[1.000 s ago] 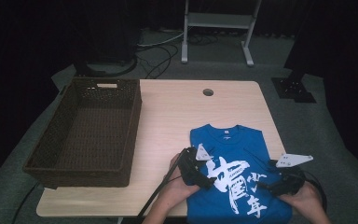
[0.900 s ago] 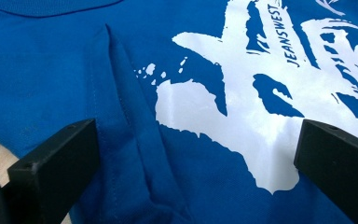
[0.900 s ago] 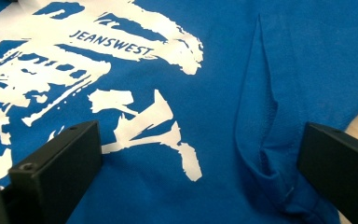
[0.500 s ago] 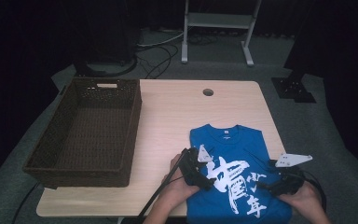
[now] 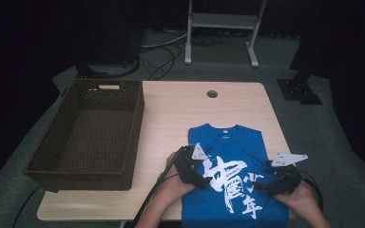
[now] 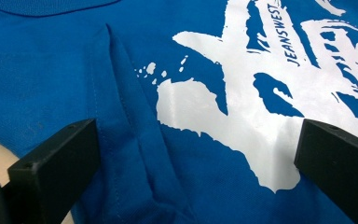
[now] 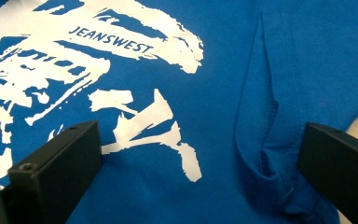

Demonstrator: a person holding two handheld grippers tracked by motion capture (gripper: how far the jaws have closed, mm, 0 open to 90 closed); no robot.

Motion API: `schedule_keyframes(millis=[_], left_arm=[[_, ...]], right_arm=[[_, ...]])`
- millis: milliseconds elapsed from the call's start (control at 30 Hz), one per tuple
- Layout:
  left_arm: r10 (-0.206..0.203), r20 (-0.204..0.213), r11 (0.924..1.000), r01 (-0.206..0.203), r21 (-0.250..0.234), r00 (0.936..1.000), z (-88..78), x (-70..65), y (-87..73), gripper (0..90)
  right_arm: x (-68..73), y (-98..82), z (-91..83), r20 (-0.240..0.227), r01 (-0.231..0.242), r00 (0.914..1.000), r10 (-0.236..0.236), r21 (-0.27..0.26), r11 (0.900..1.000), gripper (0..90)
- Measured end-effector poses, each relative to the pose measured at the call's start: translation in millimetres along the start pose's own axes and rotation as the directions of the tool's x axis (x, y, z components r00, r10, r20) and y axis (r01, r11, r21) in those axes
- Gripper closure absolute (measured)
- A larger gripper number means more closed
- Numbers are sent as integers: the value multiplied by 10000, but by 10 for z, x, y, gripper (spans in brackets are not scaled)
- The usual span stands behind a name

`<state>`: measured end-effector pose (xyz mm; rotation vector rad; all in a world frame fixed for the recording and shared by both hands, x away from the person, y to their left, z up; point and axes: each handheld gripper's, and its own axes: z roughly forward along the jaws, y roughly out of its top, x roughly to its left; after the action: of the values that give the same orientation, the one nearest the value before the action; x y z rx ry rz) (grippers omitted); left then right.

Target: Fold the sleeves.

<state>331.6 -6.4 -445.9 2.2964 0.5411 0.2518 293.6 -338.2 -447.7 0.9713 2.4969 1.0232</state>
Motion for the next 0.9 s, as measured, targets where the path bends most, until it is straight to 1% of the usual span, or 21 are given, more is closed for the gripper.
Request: schedule_keyframes(millis=[133,167,200,367,533,567,600,667,700,767,800,900], left_arm=[[25,-23,10000,-25,15,10000,-50,89,-48,0],[25,-23,10000,-25,15,10000,-50,89,-48,0],[10,-8,10000,-10,1,10000,-74,133,-72,0],[65,34,10000,-65,30,10000,-144,270,-138,0],[75,59,10000,-75,20,10000,-192,387,-187,0],[75,59,10000,-75,20,10000,-192,387,-187,0],[76,21,10000,-76,24,10000,-199,427,-194,0],[62,17,10000,-62,8,10000,-199,445,-195,0],[78,19,10000,-78,28,10000,-194,490,-189,0],[73,26,10000,-73,5,10000,-182,540,-179,0],[73,26,10000,-73,5,10000,-182,540,-179,0],[66,41,10000,-66,4,10000,-166,595,-163,0]], right_arm=[[36,81,75,33,-6,10000,6,31,10000,0],[46,101,94,37,-10,10000,10,39,10000,0],[56,120,112,45,-22,10000,22,38,10000,0],[107,228,215,58,-8,10000,7,56,10000,0],[150,326,308,43,-6,10000,6,69,10000,0],[150,340,323,31,24,10000,-24,52,10000,0],[151,352,334,21,30,10000,-30,52,10000,0],[145,377,358,-1,32,10000,-32,59,10000,0],[135,389,370,-14,97,10000,-97,41,9999,0],[119,408,389,-27,103,9999,-103,42,9999,0],[110,418,399,-41,101,9999,-101,36,9999,0],[81,441,423,-45,117,9999,-117,23,9999,0]])
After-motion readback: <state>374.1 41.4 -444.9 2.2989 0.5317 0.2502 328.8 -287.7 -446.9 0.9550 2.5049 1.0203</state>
